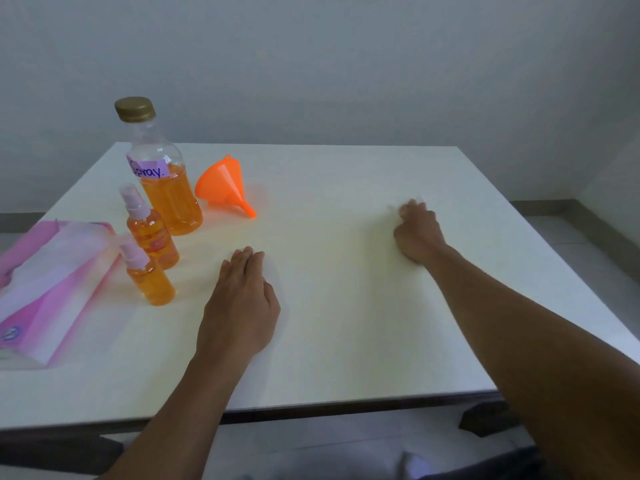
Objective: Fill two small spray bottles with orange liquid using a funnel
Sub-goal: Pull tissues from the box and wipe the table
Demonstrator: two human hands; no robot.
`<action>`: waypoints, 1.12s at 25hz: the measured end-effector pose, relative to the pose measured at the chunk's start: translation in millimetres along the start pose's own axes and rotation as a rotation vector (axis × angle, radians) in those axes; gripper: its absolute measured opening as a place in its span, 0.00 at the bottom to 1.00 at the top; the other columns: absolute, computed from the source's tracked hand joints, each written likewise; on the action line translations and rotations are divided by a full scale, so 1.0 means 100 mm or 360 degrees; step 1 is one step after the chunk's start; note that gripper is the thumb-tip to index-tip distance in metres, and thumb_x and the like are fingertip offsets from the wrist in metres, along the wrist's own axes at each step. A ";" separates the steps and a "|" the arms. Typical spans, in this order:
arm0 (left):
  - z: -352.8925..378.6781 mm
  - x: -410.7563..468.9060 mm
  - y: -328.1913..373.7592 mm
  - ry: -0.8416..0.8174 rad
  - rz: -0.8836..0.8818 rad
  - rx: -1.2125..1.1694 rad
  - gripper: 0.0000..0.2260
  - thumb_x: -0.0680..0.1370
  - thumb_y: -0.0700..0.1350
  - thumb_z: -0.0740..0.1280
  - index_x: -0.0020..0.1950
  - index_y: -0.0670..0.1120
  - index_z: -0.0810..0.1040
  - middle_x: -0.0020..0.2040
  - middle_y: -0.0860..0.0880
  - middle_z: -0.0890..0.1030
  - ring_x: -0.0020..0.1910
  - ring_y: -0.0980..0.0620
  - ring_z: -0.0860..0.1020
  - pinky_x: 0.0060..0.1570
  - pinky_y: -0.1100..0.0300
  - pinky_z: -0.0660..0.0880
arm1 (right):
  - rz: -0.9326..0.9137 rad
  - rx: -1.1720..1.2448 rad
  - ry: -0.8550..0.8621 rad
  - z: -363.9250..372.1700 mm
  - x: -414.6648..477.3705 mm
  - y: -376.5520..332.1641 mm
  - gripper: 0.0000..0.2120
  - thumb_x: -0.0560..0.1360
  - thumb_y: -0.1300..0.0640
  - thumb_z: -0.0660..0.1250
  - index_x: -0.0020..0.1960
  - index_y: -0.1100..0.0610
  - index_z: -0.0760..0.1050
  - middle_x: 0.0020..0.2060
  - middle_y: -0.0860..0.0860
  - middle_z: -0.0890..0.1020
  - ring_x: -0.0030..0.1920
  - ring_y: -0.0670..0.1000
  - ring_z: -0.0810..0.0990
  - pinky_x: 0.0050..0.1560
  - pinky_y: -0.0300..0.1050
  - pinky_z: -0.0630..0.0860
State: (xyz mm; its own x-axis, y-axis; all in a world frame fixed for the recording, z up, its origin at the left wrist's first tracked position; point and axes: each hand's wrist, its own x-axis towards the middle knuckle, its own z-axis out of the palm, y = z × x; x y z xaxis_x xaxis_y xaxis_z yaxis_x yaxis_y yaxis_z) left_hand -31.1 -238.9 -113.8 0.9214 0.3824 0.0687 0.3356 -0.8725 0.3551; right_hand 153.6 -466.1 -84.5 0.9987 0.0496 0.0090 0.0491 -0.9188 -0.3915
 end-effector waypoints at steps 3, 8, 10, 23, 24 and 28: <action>0.00 0.01 -0.03 0.0007 0.0009 -0.0028 0.24 0.84 0.49 0.52 0.80 0.49 0.56 0.81 0.50 0.54 0.80 0.49 0.50 0.76 0.54 0.52 | -0.0449 0.0020 -0.0198 0.34 -0.15 -0.71 0.27 0.81 0.69 0.54 0.80 0.66 0.57 0.81 0.61 0.58 0.81 0.60 0.55 0.80 0.48 0.49; -0.04 0.03 -0.03 -0.0003 0.0029 0.0006 0.23 0.84 0.48 0.51 0.80 0.49 0.56 0.81 0.51 0.53 0.80 0.49 0.50 0.76 0.53 0.52 | -0.1161 -0.0032 -0.0424 0.51 -0.71 -0.73 0.37 0.76 0.75 0.54 0.83 0.59 0.54 0.84 0.52 0.51 0.83 0.54 0.47 0.83 0.49 0.45; -0.05 0.02 -0.03 -0.0021 0.0051 0.0028 0.23 0.84 0.48 0.50 0.81 0.48 0.55 0.81 0.51 0.53 0.80 0.50 0.49 0.76 0.54 0.50 | -0.1350 -0.0074 -0.0442 0.42 -0.93 -0.33 0.38 0.75 0.78 0.53 0.83 0.58 0.56 0.83 0.50 0.52 0.83 0.49 0.48 0.83 0.46 0.45; -0.04 0.01 0.00 0.0003 0.0026 -0.0029 0.23 0.84 0.48 0.50 0.80 0.49 0.57 0.81 0.51 0.54 0.80 0.49 0.51 0.76 0.52 0.52 | -0.0100 0.0089 0.0052 0.17 -0.21 -0.16 0.26 0.77 0.73 0.53 0.76 0.68 0.64 0.78 0.62 0.62 0.79 0.61 0.58 0.80 0.56 0.54; -0.04 0.02 -0.02 0.0006 0.0026 -0.0038 0.23 0.84 0.48 0.51 0.80 0.49 0.57 0.81 0.51 0.54 0.80 0.49 0.51 0.76 0.52 0.53 | -0.0309 0.0062 -0.0028 0.28 -0.26 -0.30 0.28 0.77 0.73 0.52 0.78 0.66 0.62 0.80 0.60 0.59 0.81 0.61 0.56 0.81 0.54 0.52; -0.04 0.02 -0.04 -0.0002 0.0047 -0.0026 0.23 0.84 0.47 0.51 0.80 0.49 0.58 0.81 0.51 0.54 0.80 0.49 0.51 0.76 0.52 0.53 | -0.1111 -0.0037 -0.0352 0.42 -0.71 -0.25 0.37 0.76 0.76 0.51 0.83 0.58 0.56 0.84 0.50 0.52 0.84 0.53 0.49 0.83 0.50 0.47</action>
State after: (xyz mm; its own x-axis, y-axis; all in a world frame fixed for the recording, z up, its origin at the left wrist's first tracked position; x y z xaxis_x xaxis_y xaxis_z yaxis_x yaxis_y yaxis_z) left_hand -31.2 -233.3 -110.9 0.9312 0.3560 0.0780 0.3049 -0.8784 0.3680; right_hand 81.0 -430.5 -113.8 0.7092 0.7023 0.0623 0.6760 -0.6522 -0.3429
